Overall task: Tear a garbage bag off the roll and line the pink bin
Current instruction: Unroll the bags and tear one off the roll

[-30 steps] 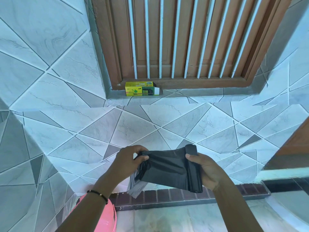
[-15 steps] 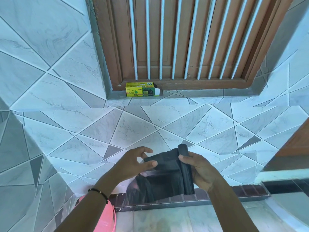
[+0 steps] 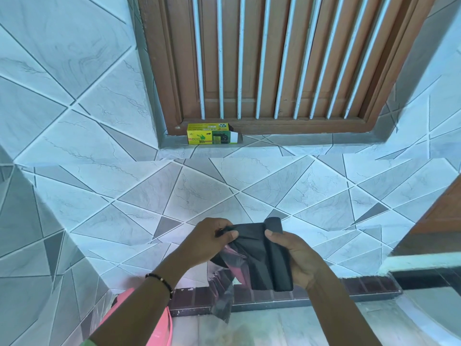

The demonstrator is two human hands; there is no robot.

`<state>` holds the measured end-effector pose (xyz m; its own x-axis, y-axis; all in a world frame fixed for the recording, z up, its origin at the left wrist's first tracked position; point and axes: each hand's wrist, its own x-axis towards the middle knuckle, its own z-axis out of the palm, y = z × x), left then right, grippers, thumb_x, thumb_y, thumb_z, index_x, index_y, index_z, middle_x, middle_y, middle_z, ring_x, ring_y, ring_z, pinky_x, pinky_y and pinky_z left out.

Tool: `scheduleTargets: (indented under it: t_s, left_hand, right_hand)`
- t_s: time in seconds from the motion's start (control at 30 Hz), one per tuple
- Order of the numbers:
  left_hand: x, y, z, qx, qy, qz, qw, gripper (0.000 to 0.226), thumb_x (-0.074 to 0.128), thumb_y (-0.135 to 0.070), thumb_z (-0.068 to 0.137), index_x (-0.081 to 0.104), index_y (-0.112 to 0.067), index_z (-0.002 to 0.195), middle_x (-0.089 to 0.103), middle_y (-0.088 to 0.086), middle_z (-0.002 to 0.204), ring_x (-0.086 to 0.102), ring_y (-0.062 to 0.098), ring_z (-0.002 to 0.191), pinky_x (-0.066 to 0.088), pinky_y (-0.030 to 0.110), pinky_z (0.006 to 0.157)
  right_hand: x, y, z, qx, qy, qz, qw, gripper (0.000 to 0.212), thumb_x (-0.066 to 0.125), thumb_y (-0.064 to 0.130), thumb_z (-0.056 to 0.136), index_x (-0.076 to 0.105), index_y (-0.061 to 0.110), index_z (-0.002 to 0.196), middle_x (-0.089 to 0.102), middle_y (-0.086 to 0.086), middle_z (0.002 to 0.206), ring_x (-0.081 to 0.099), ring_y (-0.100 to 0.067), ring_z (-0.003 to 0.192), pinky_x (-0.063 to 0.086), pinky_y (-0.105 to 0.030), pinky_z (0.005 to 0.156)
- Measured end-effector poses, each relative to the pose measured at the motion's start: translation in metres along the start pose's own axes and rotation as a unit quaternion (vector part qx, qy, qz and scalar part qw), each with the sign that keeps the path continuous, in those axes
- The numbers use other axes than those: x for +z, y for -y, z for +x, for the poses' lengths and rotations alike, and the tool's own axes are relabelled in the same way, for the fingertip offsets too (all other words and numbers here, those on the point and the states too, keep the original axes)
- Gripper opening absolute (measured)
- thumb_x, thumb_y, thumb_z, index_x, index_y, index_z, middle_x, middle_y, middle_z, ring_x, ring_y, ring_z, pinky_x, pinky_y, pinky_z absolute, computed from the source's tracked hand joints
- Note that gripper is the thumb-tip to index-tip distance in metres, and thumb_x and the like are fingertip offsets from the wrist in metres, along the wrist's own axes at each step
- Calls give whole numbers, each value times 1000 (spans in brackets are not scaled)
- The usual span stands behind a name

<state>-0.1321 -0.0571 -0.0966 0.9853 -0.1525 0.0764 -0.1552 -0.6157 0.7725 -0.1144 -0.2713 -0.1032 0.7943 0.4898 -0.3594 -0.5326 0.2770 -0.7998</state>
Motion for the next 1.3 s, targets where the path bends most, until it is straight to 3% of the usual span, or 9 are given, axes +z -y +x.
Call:
scheduleTargets:
  t_s: [0.3,0.53,0.63,0.7,0.8,0.9,1.0,1.17,1.3]
  left_hand:
    - [-24,3,-1,19,-7,57,998,17,57,-29,91,61,-20,77,56,-7,65,52,7,62,39,20,61]
    - [-22,3,0,0,7,-2,1000,12,62,-33,88,66,-26,79,70,-4,80,66,11,83,49,25,78]
    - [-10,-5,3,-18,18,-47,999,19,64,-51,79,67,-32,80,71,-13,81,65,0,81,46,19,80]
    - [-1,-9,5,-21,32,-59,998,35,60,-62,74,68,-30,82,70,-13,79,65,3,80,48,22,80]
    - [9,-15,8,-16,29,-59,998,24,63,-46,83,64,-24,76,65,-11,70,61,6,69,45,22,69]
    - [10,-12,11,-14,-8,-65,998,19,62,-33,87,61,-26,70,58,-14,63,54,6,64,41,25,67]
    - [4,-9,12,-25,-26,-87,996,16,61,-31,88,64,-24,74,60,-12,66,55,7,62,41,24,65]
    - [0,-12,14,-7,-47,-116,992,14,62,-30,88,68,-19,80,66,-13,72,59,3,71,45,24,73]
    - [-3,-18,13,-34,17,-184,982,33,76,-40,72,71,-11,89,70,-3,78,63,8,73,49,27,73]
  right_hand:
    - [-10,11,-6,-24,-51,-33,998,55,73,19,67,61,-8,114,65,-25,108,62,-33,92,54,-38,80]
    - [-1,10,-9,-25,-40,-39,998,50,75,13,72,60,-9,114,65,-28,113,63,-35,98,53,-42,87]
    - [11,8,-8,-27,-27,-39,998,39,69,14,70,64,-6,103,68,-23,101,64,-33,88,55,-38,78]
    - [19,6,-5,-28,-27,-35,999,35,68,14,70,64,-4,99,65,-22,100,60,-34,90,52,-45,86]
    - [24,5,-1,-24,-28,-19,999,39,69,13,71,63,-7,104,63,-25,104,58,-37,95,45,-51,97]
    - [24,8,-1,-25,-23,-22,999,43,73,10,73,62,-9,110,65,-25,102,62,-35,89,54,-41,83]
    - [19,13,-1,-31,-26,-39,998,48,70,6,71,59,-11,114,65,-27,103,64,-35,86,56,-39,76]
    - [25,18,2,-61,-65,-79,993,27,67,0,79,65,-6,106,69,-26,99,67,-34,83,56,-40,74]
    - [32,22,5,-87,-86,-105,987,26,71,4,78,67,-3,102,71,-25,95,69,-33,80,57,-39,70]
